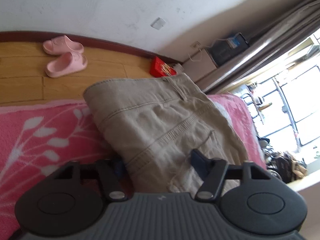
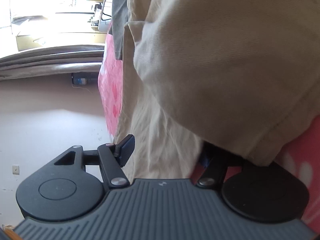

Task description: Fold clothes

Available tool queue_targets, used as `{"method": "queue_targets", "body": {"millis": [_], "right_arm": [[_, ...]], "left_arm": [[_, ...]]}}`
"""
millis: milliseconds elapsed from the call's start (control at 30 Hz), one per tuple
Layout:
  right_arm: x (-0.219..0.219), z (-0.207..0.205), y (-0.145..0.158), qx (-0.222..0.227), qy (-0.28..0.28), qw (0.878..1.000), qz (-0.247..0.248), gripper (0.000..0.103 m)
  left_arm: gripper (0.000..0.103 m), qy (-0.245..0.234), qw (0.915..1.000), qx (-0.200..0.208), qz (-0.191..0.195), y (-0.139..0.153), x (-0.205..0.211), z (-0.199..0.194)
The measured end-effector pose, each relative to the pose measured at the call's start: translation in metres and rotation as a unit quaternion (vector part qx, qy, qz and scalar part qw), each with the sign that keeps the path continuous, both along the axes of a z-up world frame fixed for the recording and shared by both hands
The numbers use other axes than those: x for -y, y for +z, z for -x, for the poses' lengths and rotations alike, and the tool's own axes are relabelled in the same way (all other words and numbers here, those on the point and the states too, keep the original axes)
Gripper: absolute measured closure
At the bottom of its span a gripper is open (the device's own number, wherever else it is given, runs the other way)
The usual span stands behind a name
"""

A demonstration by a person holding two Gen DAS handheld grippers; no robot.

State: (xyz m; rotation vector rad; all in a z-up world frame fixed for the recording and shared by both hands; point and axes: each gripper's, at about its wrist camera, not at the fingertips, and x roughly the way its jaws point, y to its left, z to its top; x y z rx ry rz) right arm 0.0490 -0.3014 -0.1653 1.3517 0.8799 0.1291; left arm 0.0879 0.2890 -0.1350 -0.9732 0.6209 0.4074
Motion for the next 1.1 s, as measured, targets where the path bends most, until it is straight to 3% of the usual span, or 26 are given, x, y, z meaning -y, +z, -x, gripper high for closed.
{"method": "queue_targets", "body": {"millis": [67, 133, 167, 267, 333, 533, 767, 867, 967, 1033, 1100], "right_arm": [[-0.001, -0.001, 0.0, 0.009, -0.009, 1.0, 0.011, 0.043], [-0.003, -0.004, 0.0, 0.007, -0.007, 0.999, 0.04, 0.066], [-0.004, -0.006, -0.001, 0.007, -0.006, 0.998, 0.055, 0.09], [-0.006, -0.006, 0.003, 0.01, -0.004, 0.997, 0.082, 0.097], [-0.012, -0.005, 0.017, 0.028, 0.009, 0.993, 0.111, 0.098], [-0.009, 0.017, 0.042, 0.04, 0.031, 0.994, 0.099, 0.099], [-0.026, 0.075, 0.041, 0.002, 0.085, 0.995, 0.055, 0.099], [-0.03, 0.089, 0.037, -0.009, 0.119, 0.99, 0.074, 0.098], [-0.027, 0.087, 0.025, -0.038, 0.152, 0.982, 0.105, 0.089], [-0.025, 0.083, 0.02, -0.063, 0.187, 0.975, 0.102, 0.085], [-0.021, 0.082, 0.03, -0.065, 0.222, 0.966, 0.114, 0.069]], "left_arm": [[0.071, 0.019, 0.9997, -0.011, -0.007, 0.001, 0.002, -0.001], [0.081, 0.027, 0.9993, -0.017, -0.018, 0.007, 0.004, -0.001], [0.085, 0.024, 0.9992, -0.017, -0.029, 0.014, 0.005, -0.001], [0.088, 0.015, 0.9981, -0.013, -0.058, 0.036, 0.009, 0.001], [0.089, 0.005, 0.9974, -0.008, -0.072, 0.051, 0.009, 0.008], [0.089, -0.009, 0.9952, -0.024, -0.094, 0.086, -0.001, 0.047], [0.089, 0.004, 0.9913, -0.071, -0.111, 0.102, -0.031, 0.123], [0.084, -0.008, 0.9886, -0.088, -0.122, 0.11, -0.047, 0.14], [0.067, -0.019, 0.9854, -0.105, -0.132, 0.118, -0.062, 0.156], [0.065, -0.027, 0.983, -0.116, -0.139, 0.123, -0.072, 0.168], [0.063, -0.035, 0.9804, -0.128, -0.146, 0.129, -0.083, 0.179]]}}
